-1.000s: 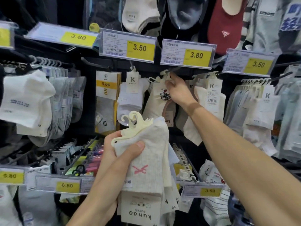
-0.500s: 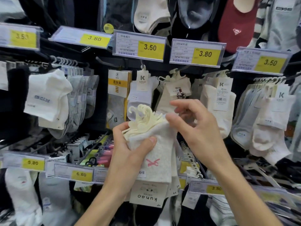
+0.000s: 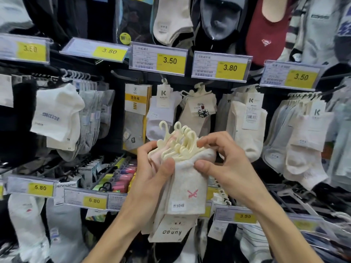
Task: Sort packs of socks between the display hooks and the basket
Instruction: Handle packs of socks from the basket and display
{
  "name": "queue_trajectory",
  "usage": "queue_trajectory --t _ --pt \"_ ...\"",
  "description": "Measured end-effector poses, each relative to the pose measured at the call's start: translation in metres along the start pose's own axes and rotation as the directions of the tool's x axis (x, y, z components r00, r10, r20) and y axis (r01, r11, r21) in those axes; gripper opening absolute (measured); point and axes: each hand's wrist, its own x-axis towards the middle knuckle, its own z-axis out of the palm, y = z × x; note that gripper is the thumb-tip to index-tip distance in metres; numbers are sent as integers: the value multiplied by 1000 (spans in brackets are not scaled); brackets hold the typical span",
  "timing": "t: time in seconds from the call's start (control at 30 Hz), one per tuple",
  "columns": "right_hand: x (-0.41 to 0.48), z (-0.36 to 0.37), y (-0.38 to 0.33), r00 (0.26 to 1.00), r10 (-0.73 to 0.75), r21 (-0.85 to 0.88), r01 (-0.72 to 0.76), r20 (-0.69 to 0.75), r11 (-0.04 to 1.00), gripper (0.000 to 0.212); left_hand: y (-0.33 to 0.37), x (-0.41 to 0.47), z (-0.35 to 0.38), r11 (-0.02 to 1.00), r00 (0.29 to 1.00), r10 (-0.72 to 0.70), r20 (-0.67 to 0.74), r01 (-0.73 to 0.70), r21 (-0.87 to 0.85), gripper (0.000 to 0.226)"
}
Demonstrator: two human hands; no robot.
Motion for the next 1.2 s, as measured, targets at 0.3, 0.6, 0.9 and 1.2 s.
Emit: queue_trajectory --t 0.3,0.6,0.9,1.2 --pt "2 -8 -2 990 -24 93 11 136 996 26 -2 3 -1 979 993 -115 14 115 -169 96" --pt "4 -9 -3 993 14 440 -66 120 895 26 -10 10 -9 973 969 -185 -164 156 -172 53" --pt "76 -31 9 921 240 439 -87 -308 895 31 -8 17 -38 983 955 -129 -266 88 -160 39" --pt "155 -30 35 924 138 141 -93 -356 986 54 -17 10 -44 990 961 -110 -254 82 -117 51"
